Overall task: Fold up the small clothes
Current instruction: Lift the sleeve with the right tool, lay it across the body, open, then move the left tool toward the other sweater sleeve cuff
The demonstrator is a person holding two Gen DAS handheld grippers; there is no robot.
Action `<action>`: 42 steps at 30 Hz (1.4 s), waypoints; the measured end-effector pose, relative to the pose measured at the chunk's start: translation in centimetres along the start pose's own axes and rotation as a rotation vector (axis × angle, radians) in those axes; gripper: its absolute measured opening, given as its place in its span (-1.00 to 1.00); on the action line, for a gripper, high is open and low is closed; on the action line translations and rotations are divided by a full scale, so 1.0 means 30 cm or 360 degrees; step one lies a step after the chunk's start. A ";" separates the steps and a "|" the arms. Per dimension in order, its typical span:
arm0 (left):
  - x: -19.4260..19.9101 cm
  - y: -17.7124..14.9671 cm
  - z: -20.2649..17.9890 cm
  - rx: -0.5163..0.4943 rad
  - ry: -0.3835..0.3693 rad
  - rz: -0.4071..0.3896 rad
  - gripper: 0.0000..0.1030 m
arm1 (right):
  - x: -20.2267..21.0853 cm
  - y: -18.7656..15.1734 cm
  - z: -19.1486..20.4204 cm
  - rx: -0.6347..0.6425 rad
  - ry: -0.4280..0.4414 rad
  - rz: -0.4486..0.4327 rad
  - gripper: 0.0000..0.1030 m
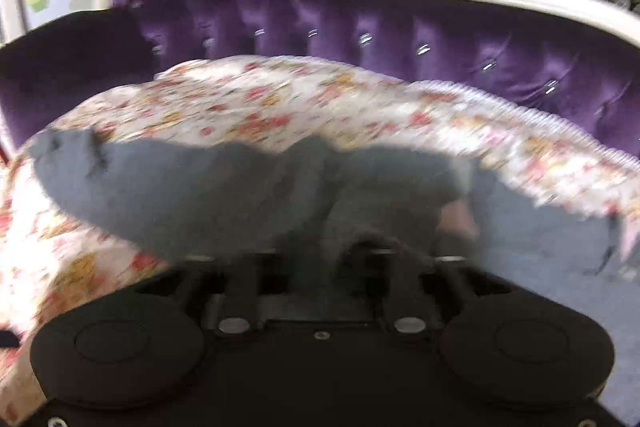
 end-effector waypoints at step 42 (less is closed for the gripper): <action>-0.343 0.307 -0.098 0.0094 0.0192 -0.0032 0.85 | 0.388 -0.462 -0.969 -0.0679 -0.0745 -0.0083 0.61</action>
Point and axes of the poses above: each gripper's, at about its wrist camera, not at the fingertips, and x roughly against the way its jaws point, z to its left, y to its top, the point moved 9 cm from there along -x, roughly the way its jaws point, and after that the axes turned 4 degrees about z, right-handed, at the moved point
